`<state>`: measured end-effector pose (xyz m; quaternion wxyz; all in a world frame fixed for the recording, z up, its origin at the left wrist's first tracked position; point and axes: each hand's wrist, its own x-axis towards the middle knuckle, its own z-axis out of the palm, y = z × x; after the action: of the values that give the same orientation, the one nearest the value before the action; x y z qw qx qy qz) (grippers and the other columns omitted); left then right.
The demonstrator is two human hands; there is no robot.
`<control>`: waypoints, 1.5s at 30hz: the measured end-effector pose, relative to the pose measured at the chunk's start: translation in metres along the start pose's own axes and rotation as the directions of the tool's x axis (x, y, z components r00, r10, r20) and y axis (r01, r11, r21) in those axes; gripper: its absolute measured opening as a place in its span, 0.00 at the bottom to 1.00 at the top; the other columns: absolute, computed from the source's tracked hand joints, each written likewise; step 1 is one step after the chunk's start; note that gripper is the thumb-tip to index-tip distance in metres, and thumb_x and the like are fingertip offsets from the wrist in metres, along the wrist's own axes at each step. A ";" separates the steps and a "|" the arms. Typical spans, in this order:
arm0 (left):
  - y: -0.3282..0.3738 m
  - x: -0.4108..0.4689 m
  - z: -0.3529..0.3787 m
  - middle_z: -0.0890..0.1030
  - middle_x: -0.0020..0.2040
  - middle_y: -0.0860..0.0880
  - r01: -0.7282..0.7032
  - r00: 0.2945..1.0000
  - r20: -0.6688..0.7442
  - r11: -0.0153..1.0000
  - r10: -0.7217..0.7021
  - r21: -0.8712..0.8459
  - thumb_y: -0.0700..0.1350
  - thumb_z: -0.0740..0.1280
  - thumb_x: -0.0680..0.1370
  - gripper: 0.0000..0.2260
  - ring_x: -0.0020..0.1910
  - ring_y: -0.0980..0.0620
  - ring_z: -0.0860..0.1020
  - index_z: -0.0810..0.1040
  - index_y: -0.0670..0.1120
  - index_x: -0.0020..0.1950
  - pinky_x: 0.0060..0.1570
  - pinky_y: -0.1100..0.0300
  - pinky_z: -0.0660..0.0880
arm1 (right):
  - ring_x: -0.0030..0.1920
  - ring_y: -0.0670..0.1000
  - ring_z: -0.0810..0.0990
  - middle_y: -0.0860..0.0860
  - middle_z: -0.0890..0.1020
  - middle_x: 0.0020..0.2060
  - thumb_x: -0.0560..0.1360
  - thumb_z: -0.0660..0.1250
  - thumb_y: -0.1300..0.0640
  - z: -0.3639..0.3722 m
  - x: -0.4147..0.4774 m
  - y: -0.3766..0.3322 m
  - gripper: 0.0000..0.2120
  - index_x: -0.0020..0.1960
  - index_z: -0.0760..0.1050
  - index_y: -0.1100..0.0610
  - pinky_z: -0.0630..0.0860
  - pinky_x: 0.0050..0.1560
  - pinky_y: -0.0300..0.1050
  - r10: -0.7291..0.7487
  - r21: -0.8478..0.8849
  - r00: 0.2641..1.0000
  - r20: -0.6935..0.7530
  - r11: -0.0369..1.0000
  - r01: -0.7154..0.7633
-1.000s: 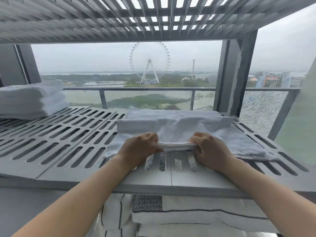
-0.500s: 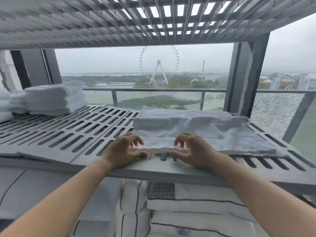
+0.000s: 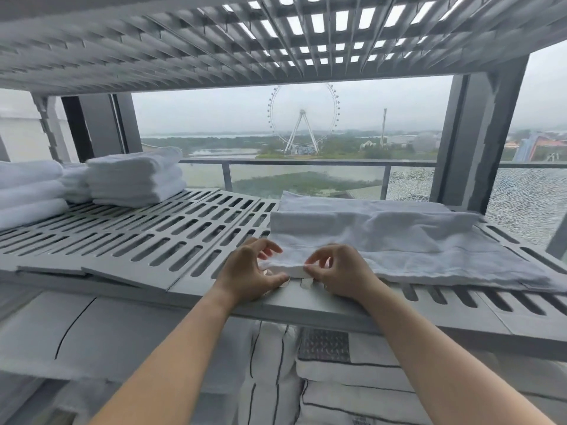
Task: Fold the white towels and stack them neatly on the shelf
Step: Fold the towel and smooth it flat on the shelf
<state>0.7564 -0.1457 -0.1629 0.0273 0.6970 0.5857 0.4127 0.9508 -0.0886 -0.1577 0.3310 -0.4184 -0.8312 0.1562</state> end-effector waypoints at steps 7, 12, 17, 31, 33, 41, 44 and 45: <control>-0.002 0.000 0.000 0.76 0.45 0.56 0.013 1.000 -0.012 1.000 -0.013 0.023 0.50 0.77 0.64 0.16 0.44 0.64 0.73 0.79 0.53 0.48 0.40 0.71 0.69 | 0.39 0.47 0.72 0.46 0.72 0.43 0.75 0.66 0.56 0.006 -0.001 -0.005 0.04 0.46 0.77 0.56 0.67 0.40 0.40 -0.118 -0.140 0.978 -0.171 0.986 0.094; -0.003 0.000 0.000 0.76 0.47 0.56 0.031 0.999 0.012 0.999 -0.031 0.027 0.51 0.76 0.64 0.16 0.44 0.62 0.74 0.77 0.55 0.48 0.41 0.68 0.70 | 0.41 0.50 0.72 0.52 0.74 0.45 0.77 0.60 0.59 0.004 -0.003 -0.007 0.04 0.45 0.72 0.58 0.68 0.42 0.42 -0.097 -0.172 0.982 -0.164 0.983 0.068; -0.002 -0.001 0.001 0.76 0.45 0.60 0.018 1.000 0.005 0.999 -0.018 0.031 0.53 0.74 0.68 0.11 0.44 0.61 0.77 0.80 0.54 0.48 0.41 0.65 0.73 | 0.40 0.52 0.72 0.50 0.73 0.41 0.73 0.61 0.57 0.005 -0.003 -0.012 0.03 0.42 0.70 0.56 0.65 0.39 0.42 -0.066 -0.231 0.998 -0.003 0.971 0.063; -0.001 -0.001 0.000 0.80 0.49 0.54 -0.052 0.998 0.021 0.998 0.051 0.030 0.41 0.69 0.70 0.13 0.45 0.59 0.77 0.81 0.52 0.53 0.39 0.77 0.68 | 0.41 0.47 0.74 0.47 0.77 0.43 0.72 0.68 0.48 0.003 -0.005 -0.012 0.06 0.47 0.81 0.47 0.72 0.42 0.44 -0.140 -0.128 0.989 -0.049 0.983 0.133; -0.001 -0.002 0.001 0.79 0.49 0.54 -0.070 0.998 -0.002 0.997 0.070 0.011 0.40 0.70 0.69 0.15 0.46 0.59 0.76 0.80 0.52 0.53 0.41 0.73 0.71 | 0.43 0.47 0.76 0.46 0.78 0.45 0.72 0.69 0.48 0.003 -0.006 -0.012 0.07 0.49 0.82 0.46 0.74 0.44 0.45 -0.143 -0.126 0.988 -0.050 0.983 0.136; -0.001 -0.004 0.002 0.77 0.51 0.53 -0.094 0.995 -0.045 0.996 0.094 -0.001 0.38 0.71 0.68 0.16 0.47 0.59 0.76 0.78 0.51 0.53 0.46 0.67 0.75 | 0.39 0.53 0.80 0.47 0.80 0.43 0.70 0.68 0.58 0.004 -0.007 -0.011 0.06 0.43 0.82 0.49 0.69 0.36 0.40 -0.116 -0.311 0.954 -0.277 0.950 0.025; 0.000 -0.004 0.001 0.78 0.48 0.53 -0.101 0.994 -0.049 0.995 0.101 0.000 0.37 0.70 0.67 0.14 0.45 0.60 0.76 0.79 0.50 0.50 0.44 0.70 0.75 | 0.42 0.51 0.79 0.46 0.78 0.43 0.71 0.68 0.56 0.006 -0.005 -0.012 0.06 0.43 0.82 0.48 0.74 0.40 0.44 -0.137 -0.277 0.984 -0.116 0.955 0.101; 0.000 -0.004 0.001 0.78 0.47 0.53 -0.100 0.994 -0.044 0.995 0.100 -0.002 0.38 0.71 0.67 0.14 0.45 0.60 0.76 0.80 0.50 0.49 0.44 0.71 0.74 | 0.41 0.49 0.78 0.45 0.77 0.43 0.70 0.69 0.54 0.006 -0.005 -0.012 0.04 0.43 0.82 0.48 0.74 0.41 0.44 -0.140 -0.256 0.986 -0.093 0.960 0.112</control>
<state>0.7569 -0.1487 -0.1663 -0.0047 0.7163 0.5496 0.4299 0.9416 -0.0994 -0.1578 0.3303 -0.4108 -0.8498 0.0057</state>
